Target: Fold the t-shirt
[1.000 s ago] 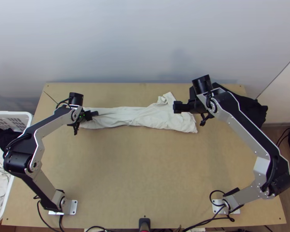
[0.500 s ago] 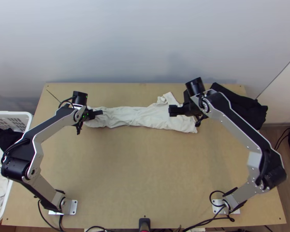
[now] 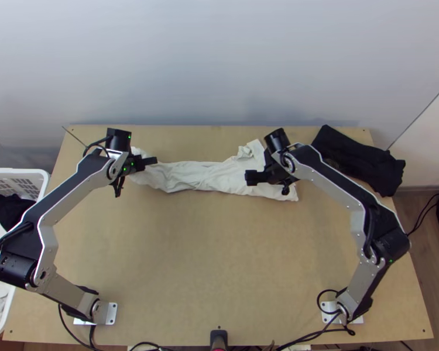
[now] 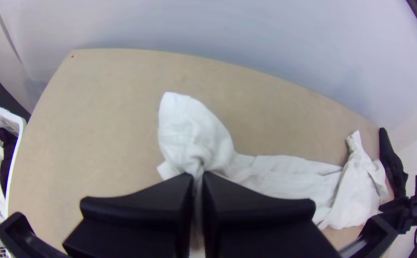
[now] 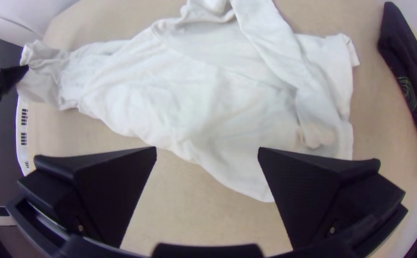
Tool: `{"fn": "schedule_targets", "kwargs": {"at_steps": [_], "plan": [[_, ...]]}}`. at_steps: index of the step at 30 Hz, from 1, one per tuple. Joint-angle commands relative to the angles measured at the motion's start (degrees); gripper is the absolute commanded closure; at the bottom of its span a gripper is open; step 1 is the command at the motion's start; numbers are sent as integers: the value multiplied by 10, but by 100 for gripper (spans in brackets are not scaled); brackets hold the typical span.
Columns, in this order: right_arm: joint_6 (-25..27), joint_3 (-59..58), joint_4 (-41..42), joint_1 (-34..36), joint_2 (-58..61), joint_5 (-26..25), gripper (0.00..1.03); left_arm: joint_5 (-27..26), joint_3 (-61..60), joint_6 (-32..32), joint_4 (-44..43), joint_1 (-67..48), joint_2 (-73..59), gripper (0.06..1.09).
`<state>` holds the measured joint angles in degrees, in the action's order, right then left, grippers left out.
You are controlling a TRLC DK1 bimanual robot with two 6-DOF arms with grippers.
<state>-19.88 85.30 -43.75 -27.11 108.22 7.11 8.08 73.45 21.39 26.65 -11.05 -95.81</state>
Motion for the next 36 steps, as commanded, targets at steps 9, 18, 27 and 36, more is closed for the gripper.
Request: {"fn": "schedule_targets", "kwargs": {"at_steps": [9,18,27,36], "plan": [[-6,-13,46,1,66,1,4,-1,86,3,32,-57,8,104],[-7,-31,46,1,52,-2,4,-23,151,35,34,-82,-5,104],[-6,16,-3,78,-86,8,4,-38,187,46,29,-124,-17,104],[-7,60,-76,122,-166,32,4,-31,238,71,10,-206,-37,104]]}}
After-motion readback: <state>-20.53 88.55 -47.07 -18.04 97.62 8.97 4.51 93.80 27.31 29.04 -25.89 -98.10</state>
